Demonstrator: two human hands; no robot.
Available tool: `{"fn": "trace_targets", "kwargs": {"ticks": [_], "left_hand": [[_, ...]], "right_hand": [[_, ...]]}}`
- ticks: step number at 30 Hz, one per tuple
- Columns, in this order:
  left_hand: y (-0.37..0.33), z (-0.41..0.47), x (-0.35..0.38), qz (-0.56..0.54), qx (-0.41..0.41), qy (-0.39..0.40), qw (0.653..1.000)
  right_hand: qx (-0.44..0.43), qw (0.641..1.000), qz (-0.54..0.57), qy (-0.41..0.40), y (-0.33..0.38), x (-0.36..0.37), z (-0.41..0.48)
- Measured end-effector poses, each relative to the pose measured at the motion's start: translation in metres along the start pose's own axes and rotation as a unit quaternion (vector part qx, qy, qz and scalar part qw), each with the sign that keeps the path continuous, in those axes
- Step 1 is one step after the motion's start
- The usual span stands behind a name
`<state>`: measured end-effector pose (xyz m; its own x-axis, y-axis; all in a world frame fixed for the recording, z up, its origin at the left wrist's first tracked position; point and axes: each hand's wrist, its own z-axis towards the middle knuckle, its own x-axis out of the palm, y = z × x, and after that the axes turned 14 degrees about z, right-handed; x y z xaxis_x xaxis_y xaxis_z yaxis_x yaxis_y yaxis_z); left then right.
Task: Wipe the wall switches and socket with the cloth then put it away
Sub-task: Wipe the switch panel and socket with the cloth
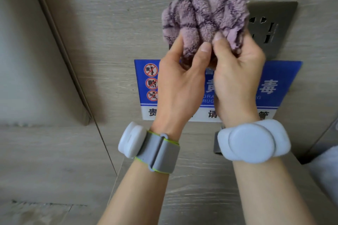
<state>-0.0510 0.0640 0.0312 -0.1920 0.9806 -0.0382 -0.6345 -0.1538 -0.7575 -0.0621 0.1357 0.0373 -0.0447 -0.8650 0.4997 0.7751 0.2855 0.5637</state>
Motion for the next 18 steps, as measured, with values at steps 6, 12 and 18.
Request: {"fn": "trace_targets", "kwargs": {"ticks": [6, 12, 18], "left_hand": [[0.008, 0.005, -0.013, -0.013, -0.058, -0.16, 0.985], [0.003, 0.002, -0.005, 0.065, -0.103, -0.12, 0.985], [0.008, 0.002, -0.007, 0.109, -0.149, -0.101, 0.978]], "right_hand": [[0.029, 0.998, -0.037, 0.053, -0.005, 0.015, -0.014], [0.065, 0.996, -0.043, -0.043, 0.003, 0.0, -0.011], [0.13, 0.986, -0.087, -0.064, -0.001, -0.01, -0.011]]}}
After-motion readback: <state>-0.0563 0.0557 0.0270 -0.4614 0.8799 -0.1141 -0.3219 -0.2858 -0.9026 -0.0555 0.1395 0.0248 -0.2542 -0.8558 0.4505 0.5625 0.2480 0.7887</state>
